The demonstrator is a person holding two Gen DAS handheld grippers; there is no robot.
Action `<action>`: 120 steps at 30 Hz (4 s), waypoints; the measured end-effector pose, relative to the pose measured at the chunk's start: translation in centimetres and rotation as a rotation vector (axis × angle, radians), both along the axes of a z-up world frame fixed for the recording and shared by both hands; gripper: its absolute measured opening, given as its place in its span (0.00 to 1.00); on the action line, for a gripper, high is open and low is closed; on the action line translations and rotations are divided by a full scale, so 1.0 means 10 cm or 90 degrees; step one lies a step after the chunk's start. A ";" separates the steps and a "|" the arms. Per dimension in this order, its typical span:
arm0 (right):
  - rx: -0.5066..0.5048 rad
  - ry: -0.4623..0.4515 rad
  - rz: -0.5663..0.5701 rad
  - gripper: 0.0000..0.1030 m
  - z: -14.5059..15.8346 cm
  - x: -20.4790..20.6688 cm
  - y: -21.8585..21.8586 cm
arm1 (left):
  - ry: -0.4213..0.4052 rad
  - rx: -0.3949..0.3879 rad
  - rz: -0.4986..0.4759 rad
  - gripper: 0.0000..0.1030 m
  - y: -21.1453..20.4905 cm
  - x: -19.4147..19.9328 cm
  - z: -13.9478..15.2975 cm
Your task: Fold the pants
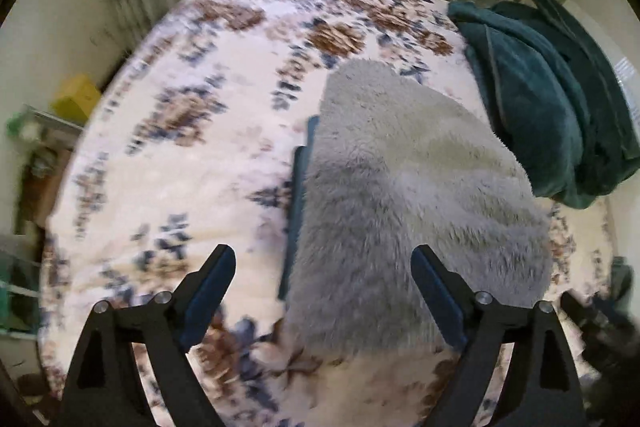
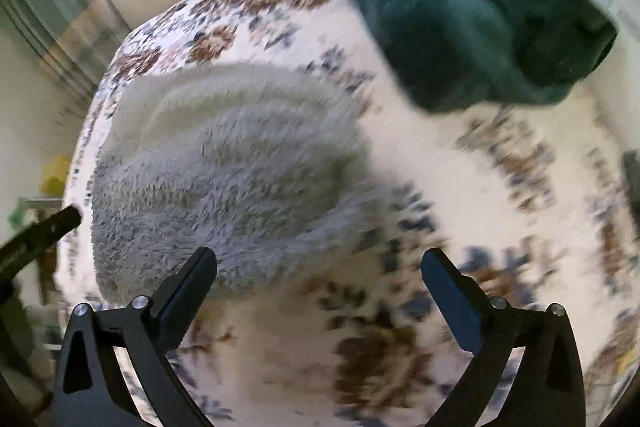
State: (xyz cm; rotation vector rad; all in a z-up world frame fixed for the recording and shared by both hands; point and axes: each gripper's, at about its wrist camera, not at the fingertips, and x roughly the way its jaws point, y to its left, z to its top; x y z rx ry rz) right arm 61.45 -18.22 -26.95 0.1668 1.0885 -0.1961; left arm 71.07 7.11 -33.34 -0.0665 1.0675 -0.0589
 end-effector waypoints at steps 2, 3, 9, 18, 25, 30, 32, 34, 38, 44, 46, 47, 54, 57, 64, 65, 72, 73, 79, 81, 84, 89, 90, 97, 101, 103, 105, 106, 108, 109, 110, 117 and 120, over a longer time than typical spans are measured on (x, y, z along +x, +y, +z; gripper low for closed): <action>-0.032 -0.014 -0.004 1.00 0.27 -0.10 -0.03 | -0.019 0.011 0.011 0.87 -0.01 -0.16 0.16; -0.044 -0.021 -0.003 1.00 0.40 -0.17 -0.04 | -0.031 0.018 0.017 0.87 -0.01 -0.27 0.28; -0.064 -0.062 0.021 1.00 1.40 -0.89 0.01 | -0.078 0.022 0.034 0.87 -0.03 -0.88 0.90; -0.064 -0.141 0.077 1.00 2.68 -2.26 0.11 | -0.147 0.026 0.051 0.87 -0.09 -2.12 1.78; -0.077 -0.211 0.110 1.00 3.48 -3.35 0.07 | -0.190 0.037 0.069 0.87 -0.15 -3.06 2.33; -0.092 -0.251 0.130 1.00 3.94 -4.07 0.05 | -0.217 0.052 0.072 0.87 -0.24 -3.63 2.66; -0.088 -0.263 0.133 1.00 4.09 -4.32 0.04 | -0.225 0.042 0.068 0.87 -0.25 -3.81 2.77; -0.092 -0.273 0.131 1.00 4.22 -4.55 0.03 | -0.236 0.051 0.066 0.87 -0.27 -3.94 2.84; -0.090 -0.290 0.122 1.00 4.45 -4.89 0.02 | -0.255 0.040 0.056 0.87 -0.24 -4.17 2.96; -0.099 -0.308 0.122 1.00 4.65 -5.19 0.13 | -0.277 0.032 0.051 1.00 -0.18 -4.34 3.02; -0.098 -0.311 0.120 1.00 4.68 -5.21 0.17 | -0.285 0.037 0.047 1.00 -0.17 -4.38 3.02; -0.095 -0.310 0.119 1.00 4.69 -5.22 0.18 | -0.285 0.037 0.046 1.00 -0.17 -4.39 3.02; -0.094 -0.298 0.121 1.00 4.69 -5.20 0.23 | -0.278 0.044 0.055 1.00 -0.10 -4.45 2.99; -0.089 -0.292 0.120 1.00 4.66 -5.19 0.24 | -0.276 0.048 0.055 1.00 -0.10 -4.46 2.99; -0.078 -0.278 0.116 1.00 4.61 -5.16 0.25 | -0.268 0.042 0.055 1.00 -0.06 -4.45 2.95; -0.079 -0.275 0.115 1.00 4.61 -5.15 0.26 | -0.266 0.039 0.054 1.00 -0.06 -4.43 2.94; -0.077 -0.271 0.118 1.00 4.58 -5.15 0.29 | -0.255 0.032 0.049 1.00 -0.05 -4.42 2.90; -0.076 -0.271 0.119 1.00 4.58 -5.15 0.29 | -0.255 0.031 0.049 1.00 -0.05 -4.43 2.90; -0.073 -0.270 0.126 1.00 4.54 -5.10 0.30 | -0.253 0.031 0.048 1.00 -0.04 -4.41 2.90; -0.075 -0.267 0.129 1.00 4.53 -5.09 0.31 | -0.255 0.026 0.051 1.00 -0.04 -4.40 2.90; -0.072 -0.263 0.137 1.00 4.50 -5.05 0.32 | -0.258 0.026 0.053 1.00 -0.05 -4.37 2.90; -0.069 -0.262 0.142 1.00 4.47 -5.02 0.34 | -0.259 0.024 0.053 1.00 -0.05 -4.36 2.89; -0.070 -0.262 0.142 1.00 4.46 -5.01 0.34 | -0.261 0.025 0.054 1.00 -0.06 -4.36 2.89; -0.069 -0.262 0.142 1.00 4.48 -5.01 0.34 | -0.261 0.025 0.059 1.00 -0.08 -4.37 2.90; -0.068 -0.261 0.143 1.00 4.47 -5.01 0.34 | -0.263 0.025 0.056 1.00 -0.09 -4.36 2.90; -0.071 -0.261 0.143 1.00 4.47 -5.01 0.34 | -0.263 0.026 0.056 1.00 -0.10 -4.36 2.90; -0.070 -0.261 0.143 1.00 4.45 -5.00 0.35 | -0.263 0.026 0.055 1.00 -0.11 -4.36 2.90; -0.071 -0.261 0.144 1.00 4.46 -5.00 0.35 | -0.264 0.028 0.055 1.00 -0.12 -4.35 2.90; -0.070 -0.260 0.144 1.00 4.44 -4.98 0.36 | -0.265 0.027 0.055 1.00 -0.10 -4.35 2.91; -0.070 -0.260 0.145 1.00 4.44 -4.97 0.37 | -0.264 0.027 0.056 1.00 -0.10 -4.35 2.91; -0.071 -0.260 0.145 1.00 4.44 -4.98 0.36 | -0.265 0.026 0.056 1.00 -0.10 -4.35 2.91; -0.070 -0.261 0.145 1.00 4.44 -4.97 0.36 | -0.265 0.026 0.054 1.00 -0.11 -4.33 2.92; -0.070 -0.261 0.145 1.00 4.44 -4.97 0.35 | -0.265 0.026 0.054 1.00 -0.10 -4.34 2.92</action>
